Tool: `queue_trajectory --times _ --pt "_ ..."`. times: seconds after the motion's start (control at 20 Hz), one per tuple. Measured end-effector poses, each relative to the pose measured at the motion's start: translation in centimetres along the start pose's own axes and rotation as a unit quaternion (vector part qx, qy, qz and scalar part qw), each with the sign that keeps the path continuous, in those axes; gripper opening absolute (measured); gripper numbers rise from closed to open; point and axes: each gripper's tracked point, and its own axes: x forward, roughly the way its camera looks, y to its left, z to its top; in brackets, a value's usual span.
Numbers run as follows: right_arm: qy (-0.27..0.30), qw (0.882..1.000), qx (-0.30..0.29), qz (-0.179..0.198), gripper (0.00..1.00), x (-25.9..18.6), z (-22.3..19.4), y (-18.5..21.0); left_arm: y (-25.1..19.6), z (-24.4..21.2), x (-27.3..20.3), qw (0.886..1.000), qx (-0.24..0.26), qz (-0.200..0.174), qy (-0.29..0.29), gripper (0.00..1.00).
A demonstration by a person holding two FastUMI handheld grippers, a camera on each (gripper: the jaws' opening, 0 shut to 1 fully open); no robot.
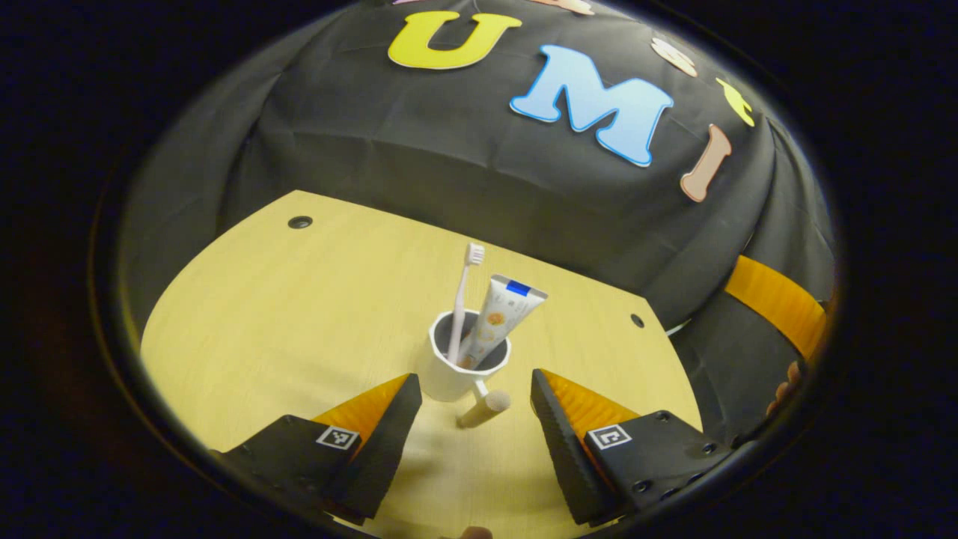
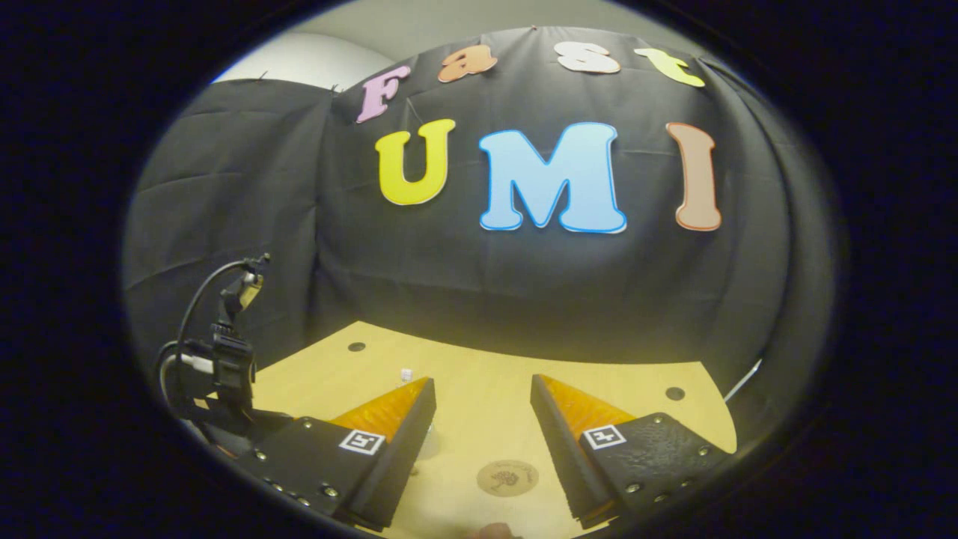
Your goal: Put the toothbrush and toothpaste on the desktop into the cup, then pick up the cup and place it on the coaster on the desktop.
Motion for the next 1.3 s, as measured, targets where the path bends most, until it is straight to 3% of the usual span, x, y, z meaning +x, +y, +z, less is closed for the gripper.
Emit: queue_trajectory --times 0.2,0.25,0.3,0.45,0.5,0.55,0.65,0.7,0.75,0.8,0.9,0.95,1.05,1.1,1.15,1.2,1.3 --pt "0.016 0.999 0.038 -0.027 0.81 -2.2 -1.3 -2.5 -0.3 -2.5 3.0 0.997 -0.003 0.025 0.066 0.9" --pt "0.022 0.998 0.049 -0.031 0.82 -2.6 -1.9 -3.0 -0.1 -3.1 3.7 0.996 -0.007 0.033 0.082 1.0" --pt "0.03 0.997 0.058 -0.036 0.81 -3.0 -2.5 -3.5 0.0 -3.3 4.3 0.994 -0.012 0.041 0.098 1.0" --pt "0.051 0.994 0.065 -0.065 0.81 -4.2 -4.4 -5.3 0.8 -4.4 6.1 0.987 -0.026 0.067 0.142 0.89" --pt "0.056 0.994 0.062 -0.07 0.81 -4.6 -4.9 -5.7 1.0 -4.7 6.8 0.985 -0.031 0.073 0.153 0.93" --pt "0.063 0.994 0.06 -0.072 0.81 -4.9 -5.4 -5.9 1.4 -4.9 7.3 0.982 -0.034 0.085 0.165 0.85" --pt "0.076 0.993 0.064 -0.069 0.82 -5.3 -6.4 -5.9 1.8 -5.5 8.2 0.978 -0.032 0.097 0.182 0.88" --pt "0.082 0.992 0.07 -0.065 0.81 -5.3 -6.8 -5.9 1.9 -5.7 8.5 0.976 -0.027 0.104 0.189 0.8" --pt "0.088 0.991 0.075 -0.063 0.81 -5.4 -7.2 -5.8 2.1 -5.9 8.9 0.974 -0.022 0.111 0.195 0.89" --pt "0.092 0.991 0.08 -0.06 0.81 -5.4 -7.5 -5.7 2.3 -6.1 9.0 0.972 -0.016 0.118 0.203 0.75" --pt "0.095 0.99 0.088 -0.056 0.77 -5.4 -7.7 -5.7 2.8 -6.6 9.3 0.967 -0.007 0.137 0.214 0.67" --pt "0.094 0.99 0.091 -0.055 0.81 -5.4 -7.7 -5.8 2.6 -6.9 9.5 0.967 -0.01 0.136 0.215 0.67" --pt "0.092 0.99 0.087 -0.062 0.81 -5.4 -7.8 -6.5 2.6 -7.2 9.8 0.965 -0.015 0.144 0.218 0.48" --pt "0.09 0.99 0.087 -0.066 0.77 -5.5 -7.8 -7.0 2.7 -7.4 9.5 0.964 -0.01 0.148 0.219 0.44" --pt "0.089 0.99 0.089 -0.068 0.81 -5.6 -7.8 -7.3 2.9 -7.4 9.5 0.965 0.002 0.153 0.215 0.43" --pt "0.088 0.989 0.093 -0.071 0.81 -5.7 -7.8 -7.8 2.8 -7.5 9.4 0.964 0.014 0.15 0.218 0.36" --pt "0.088 0.988 0.101 -0.079 0.81 -5.9 -8.1 -8.6 2.7 -7.3 9.4 0.966 0.034 0.145 0.21 0.35"
